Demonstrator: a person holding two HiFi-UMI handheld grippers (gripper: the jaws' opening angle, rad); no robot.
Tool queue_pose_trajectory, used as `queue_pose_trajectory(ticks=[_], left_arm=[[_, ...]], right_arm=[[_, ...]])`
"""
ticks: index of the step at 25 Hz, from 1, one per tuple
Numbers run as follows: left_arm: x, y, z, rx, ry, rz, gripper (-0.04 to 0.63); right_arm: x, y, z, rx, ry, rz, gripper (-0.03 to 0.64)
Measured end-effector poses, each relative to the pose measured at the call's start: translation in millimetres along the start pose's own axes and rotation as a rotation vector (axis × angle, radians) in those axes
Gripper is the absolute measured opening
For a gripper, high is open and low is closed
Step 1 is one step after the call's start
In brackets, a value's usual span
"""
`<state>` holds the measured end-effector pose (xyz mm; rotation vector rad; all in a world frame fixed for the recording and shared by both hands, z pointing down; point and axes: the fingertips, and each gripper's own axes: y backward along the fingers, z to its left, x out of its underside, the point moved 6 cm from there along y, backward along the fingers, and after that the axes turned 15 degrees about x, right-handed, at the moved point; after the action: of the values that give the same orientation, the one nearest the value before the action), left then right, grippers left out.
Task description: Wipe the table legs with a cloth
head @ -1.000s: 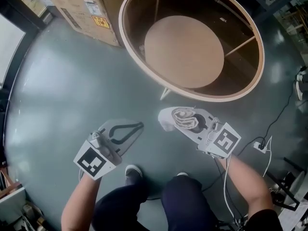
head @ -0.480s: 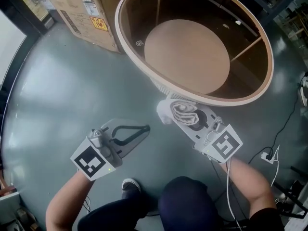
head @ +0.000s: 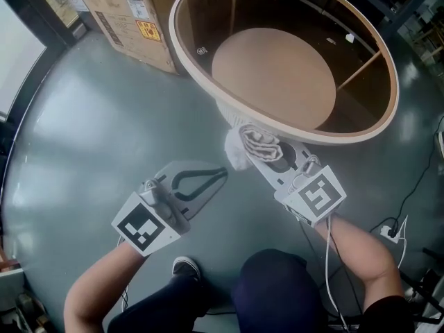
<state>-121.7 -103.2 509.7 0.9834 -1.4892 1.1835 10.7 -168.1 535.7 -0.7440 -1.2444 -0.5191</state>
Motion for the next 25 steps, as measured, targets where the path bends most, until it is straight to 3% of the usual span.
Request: queue_pose_trajectory(ticks=[6, 11, 25], left_arm=[[-2, -10, -18, 0.079, -0.026, 0.057, 0.009], [3, -13, -16, 0.107, -0.051, 0.082, 0.009], [52, -13, -29, 0.131, 0.018, 0.149, 0.008]], right_arm=[[19, -5, -3, -0.015, 0.013, 0.042, 0.078], [60, -14, -3, -0.014, 0.018, 0.098, 0.078], [178, -43, 15, -0.034, 0.043, 0.204, 0.078]])
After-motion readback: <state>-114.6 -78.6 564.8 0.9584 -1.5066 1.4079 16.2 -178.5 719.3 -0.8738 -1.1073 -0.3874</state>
